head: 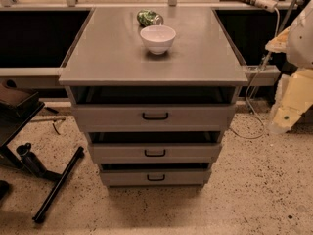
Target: Open bottom drawer
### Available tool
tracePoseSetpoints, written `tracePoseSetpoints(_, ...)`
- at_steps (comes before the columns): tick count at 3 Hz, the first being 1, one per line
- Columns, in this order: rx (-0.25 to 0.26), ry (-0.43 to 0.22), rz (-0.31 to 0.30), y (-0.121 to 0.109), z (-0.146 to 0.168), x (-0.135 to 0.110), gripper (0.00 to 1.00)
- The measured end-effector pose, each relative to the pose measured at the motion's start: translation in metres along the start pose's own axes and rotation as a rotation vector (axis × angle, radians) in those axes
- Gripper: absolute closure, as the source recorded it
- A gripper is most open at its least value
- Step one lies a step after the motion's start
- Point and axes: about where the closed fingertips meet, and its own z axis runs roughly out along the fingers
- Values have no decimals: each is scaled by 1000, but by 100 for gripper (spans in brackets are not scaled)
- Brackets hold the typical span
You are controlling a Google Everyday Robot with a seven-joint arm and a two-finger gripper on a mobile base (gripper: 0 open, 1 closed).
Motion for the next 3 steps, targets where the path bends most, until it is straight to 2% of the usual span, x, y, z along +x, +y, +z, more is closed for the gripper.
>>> tracePoseSetpoints(1,0,0,0,0,0,0,0)
tracePoseSetpoints(2,-1,-48,6,5,11,0,0)
tracePoseSetpoints(3,-40,-137,46,26,58,1,0)
